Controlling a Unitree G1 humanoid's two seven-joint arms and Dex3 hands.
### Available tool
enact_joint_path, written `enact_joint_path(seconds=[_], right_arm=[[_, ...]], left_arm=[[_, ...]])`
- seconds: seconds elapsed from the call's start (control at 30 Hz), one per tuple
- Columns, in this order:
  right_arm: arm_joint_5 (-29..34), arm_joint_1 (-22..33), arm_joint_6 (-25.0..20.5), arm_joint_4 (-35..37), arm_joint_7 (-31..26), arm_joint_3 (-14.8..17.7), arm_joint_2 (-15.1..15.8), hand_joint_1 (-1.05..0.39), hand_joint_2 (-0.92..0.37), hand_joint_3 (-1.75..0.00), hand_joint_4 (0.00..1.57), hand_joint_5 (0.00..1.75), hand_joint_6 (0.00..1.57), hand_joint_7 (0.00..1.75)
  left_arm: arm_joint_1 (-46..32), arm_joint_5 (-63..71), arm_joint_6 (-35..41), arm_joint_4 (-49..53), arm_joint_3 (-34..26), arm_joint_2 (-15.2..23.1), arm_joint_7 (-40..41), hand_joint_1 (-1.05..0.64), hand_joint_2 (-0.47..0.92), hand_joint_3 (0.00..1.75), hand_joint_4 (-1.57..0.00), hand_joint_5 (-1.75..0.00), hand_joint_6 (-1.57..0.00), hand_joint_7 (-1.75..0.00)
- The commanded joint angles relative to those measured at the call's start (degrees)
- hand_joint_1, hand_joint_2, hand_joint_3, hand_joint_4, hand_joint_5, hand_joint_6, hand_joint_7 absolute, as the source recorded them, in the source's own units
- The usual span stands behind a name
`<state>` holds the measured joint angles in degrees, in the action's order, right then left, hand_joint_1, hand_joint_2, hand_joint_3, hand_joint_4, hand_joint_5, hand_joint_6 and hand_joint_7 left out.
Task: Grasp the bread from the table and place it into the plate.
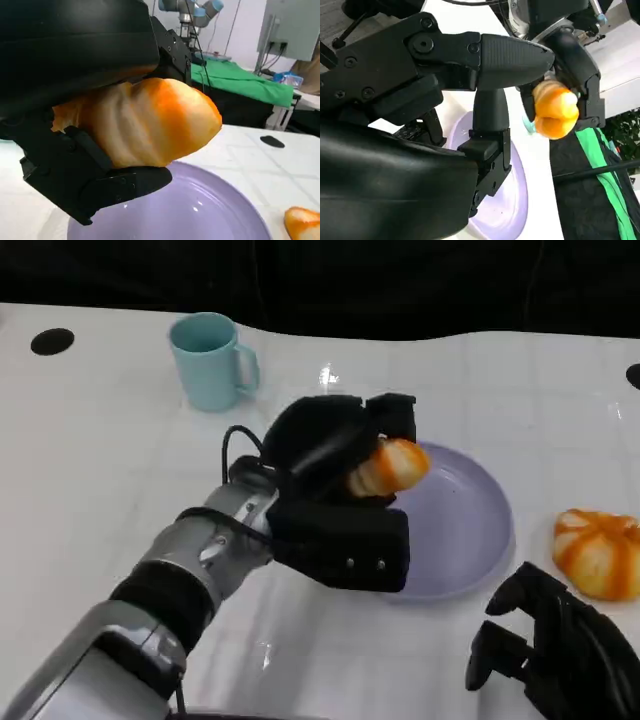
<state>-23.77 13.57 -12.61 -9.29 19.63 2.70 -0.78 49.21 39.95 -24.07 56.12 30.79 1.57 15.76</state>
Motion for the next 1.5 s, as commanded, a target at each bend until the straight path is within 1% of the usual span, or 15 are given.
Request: enact_joint_path(seconds=[0.03, 0.2, 0.33, 0.37, 0.43, 0.47, 0.5, 0.57, 0.63, 0.7, 0.73, 0.8, 0.87, 1.0, 1.5], right_arm=[[-0.16, 0.42, 0.91, -0.55, 0.03, 0.18, 0.39, -0.57, -0.82, -0.71, 0.8, 1.75, 0.49, 1.75], [-0.48, 0.59, 0.7, -0.82, 0.11, 0.12, 0.36, -0.57, -0.81, -0.72, 0.81, 1.75, 0.5, 1.75], [-0.38, 0.74, 0.78, -1.02, 0.09, -0.01, 0.33, -0.56, -0.82, -0.73, 0.81, 1.75, 0.5, 1.75], [-0.27, 0.78, 0.78, -1.06, -0.02, -0.03, 0.33, -0.56, -0.81, -0.73, 0.81, 1.75, 0.5, 1.75], [-0.21, 0.82, 0.73, -1.1, -0.08, -0.06, 0.36, -0.57, -0.81, -0.73, 0.81, 1.75, 0.5, 1.75], [-0.19, 0.81, 0.71, -1.11, -0.07, -0.08, 0.39, -0.57, -0.81, -0.73, 0.81, 1.75, 0.5, 1.75], [-0.3, 0.78, 0.64, -1.09, -0.05, -0.05, 0.36, -0.58, -0.8, -0.73, 0.81, 1.75, 0.5, 1.75], [-0.44, 0.73, 0.6, -0.98, -0.01, 0.0, 0.31, -0.58, -0.8, -0.73, 0.81, 1.75, 0.5, 1.75], [-0.26, 0.71, 0.82, -0.9, 0.08, -0.08, 0.36, -0.58, -0.8, -0.74, 0.81, 1.75, 0.5, 1.75], [0.03, 0.72, 1.18, -0.88, 0.03, -0.19, 0.32, -0.57, -0.8, -0.74, 0.81, 1.75, 0.5, 1.75], [0.2, 0.74, 1.35, -0.91, -0.05, -0.25, 0.29, -0.57, -0.8, -0.75, 0.82, 1.75, 0.5, 1.75], [0.27, 0.81, 1.35, -1.04, -0.14, -0.29, 0.27, -0.57, -0.8, -0.76, 0.81, 1.75, 0.49, 1.75], [0.08, 0.78, 1.11, -1.07, -0.21, -0.23, 0.23, -0.56, -0.8, -0.76, 0.81, 1.75, 0.48, 1.75], [0.02, 0.71, 0.96, -1.06, -0.22, -0.18, 0.3, -0.58, -0.79, -0.77, 0.82, 1.75, 0.49, 1.75], [0.06, 0.55, 1.92, -0.39, 0.61, 0.0, 0.58, -0.57, -0.79, -0.78, 0.82, 1.75, 0.51, 1.75]], left_arm=[[2.68, -0.59, -0.8, 1.94, 0.25, -0.64, -1.84, -0.22, 0.56, 1.05, -0.9, -1.75, -0.68, -1.75], [3.34, -0.39, -1.06, 3.82, 0.7, -1.91, -1.4, -0.21, 0.55, 1.05, -0.87, -1.75, -0.69, -1.75], [3.76, -0.31, -1.43, 4.68, 0.87, -2.26, -1.75, -0.22, 0.59, 0.97, -0.84, -1.75, -0.68, -1.75], [3.96, -2.14, -1.48, 5.27, -0.05, -2.94, -5.01, -0.22, 0.59, 0.97, -0.79, -1.71, -0.64, -1.71], [4.19, -5.23, -1.84, 6.15, -1.52, -3.91, -10.06, -0.24, 0.62, 0.91, -0.7, -1.48, -0.63, -1.44], [4.28, -6.57, -2.28, 6.58, -2.16, -4.2, -12.3, -0.26, 0.67, 0.81, -0.64, -1.33, -0.61, -1.19], [4.51, -6.98, -2.46, 6.91, -2.19, -4.19, -13.8, -0.28, 0.74, 0.69, -0.61, -1.25, -0.59, -1.03], [5.1, -6.8, -2.37, 7.26, -1.68, -3.99, -16.07, -0.36, 0.88, 0.44, -0.44, -1.06, -0.44, -0.7], [5.54, -6.11, -2.31, 7.32, -0.99, -3.71, -17.23, -0.45, 0.91, 0.38, -0.24, -0.93, -0.27, -0.55], [5.93, -5.34, -1.69, 7.33, -0.21, -3.55, -18.15, -0.48, 0.92, 0.36, -0.18, -0.89, -0.22, -0.51], [6.17, -4.81, -1.17, 7.34, 0.29, -3.47, -18.68, -0.65, 0.92, 0.43, -0.07, -0.57, -0.09, -0.37], [6.6, -3.98, -0.17, 7.31, 1.17, -3.34, -19.93, -0.81, 0.92, 0.51, -0.02, -0.26, -0.02, -0.2], [6.61, -3.76, 0.11, 7.18, 1.43, -3.16, -20.49, -0.94, 0.92, 0.6, 0.0, -0.06, 0.0, -0.08], [6.37, -3.43, 0.3, 6.89, 1.78, -2.82, -20.12, -1.04, 0.92, 0.69, 0.0, 0.0, 0.0, -0.01], [4.58, -5.93, -0.41, 1.22, -0.19, 0.71, -24.69, -1.05, 0.92, 0.73, 0.0, 0.0, -0.04, -0.02]])
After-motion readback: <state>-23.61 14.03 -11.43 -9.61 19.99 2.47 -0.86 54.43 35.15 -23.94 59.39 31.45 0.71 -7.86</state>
